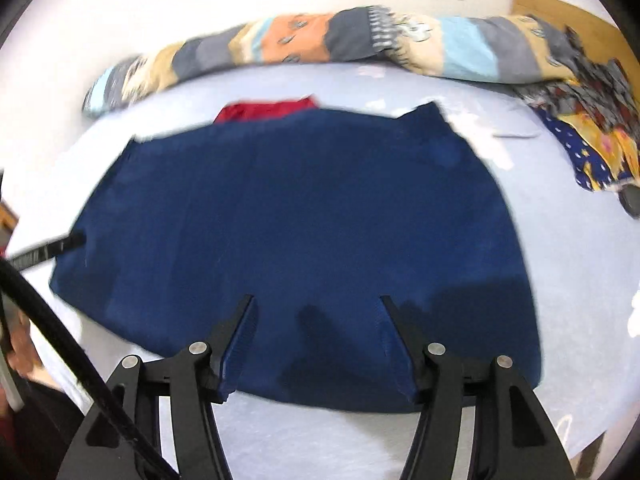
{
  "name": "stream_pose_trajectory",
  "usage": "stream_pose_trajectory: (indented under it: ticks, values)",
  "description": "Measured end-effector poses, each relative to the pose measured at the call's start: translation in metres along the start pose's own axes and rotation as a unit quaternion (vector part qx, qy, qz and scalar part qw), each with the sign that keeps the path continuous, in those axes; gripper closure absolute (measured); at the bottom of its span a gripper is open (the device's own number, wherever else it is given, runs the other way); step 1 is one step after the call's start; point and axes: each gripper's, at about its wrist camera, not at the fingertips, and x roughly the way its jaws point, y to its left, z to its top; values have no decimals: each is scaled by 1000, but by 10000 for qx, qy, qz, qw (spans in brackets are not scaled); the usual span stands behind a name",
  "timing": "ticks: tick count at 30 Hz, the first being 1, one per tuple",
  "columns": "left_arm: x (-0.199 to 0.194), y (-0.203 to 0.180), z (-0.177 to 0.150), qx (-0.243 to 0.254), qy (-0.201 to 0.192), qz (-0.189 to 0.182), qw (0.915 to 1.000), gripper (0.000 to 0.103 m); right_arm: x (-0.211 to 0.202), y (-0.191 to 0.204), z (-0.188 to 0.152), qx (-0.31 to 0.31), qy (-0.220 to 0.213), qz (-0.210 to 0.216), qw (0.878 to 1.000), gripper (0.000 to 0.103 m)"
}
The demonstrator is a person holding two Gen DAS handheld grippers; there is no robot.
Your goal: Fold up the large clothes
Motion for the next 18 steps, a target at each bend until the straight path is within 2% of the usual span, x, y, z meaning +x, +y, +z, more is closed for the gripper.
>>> stream_pose_trajectory:
  ticks: [2, 5, 6, 7, 10, 11, 12, 14, 18]
  values:
    - [6, -14, -1, 213, 61, -8, 9998, 19, -2, -26, 7, 517, 37, 195, 9985, 38]
    - [30, -24, -10, 211, 599, -227, 9977, 19, -7, -59, 8, 1062, 63, 222, 9941, 38]
    - [42, -26, -15, 159, 870, -240, 9958, 19, -8, -72, 7, 1293, 84, 248, 9913, 38]
    - [48, -26, -19, 153, 935, -186, 9953, 19, -7, -85, 4, 1560, 147, 294, 9872, 38]
    - [49, -34, -21, 310, 853, -36, 9959, 18, 8, -118, -9, 2397, 471, 481, 9685, 38]
    - [46, -36, -23, 308, 810, -50, 9962, 18, 14, -127, -15, 2668, 578, 639, 9599, 38]
    - [43, -37, -23, 311, 751, -114, 9966, 18, 13, -130, -16, 2767, 566, 707, 9567, 38]
    - [36, -41, -20, 352, 543, -235, 9976, 18, 2, -127, -13, 2705, 345, 695, 9596, 38]
    - [15, -62, -19, 816, -141, -10, 9966, 18, -21, -97, 2, 1881, -108, 327, 9816, 38]
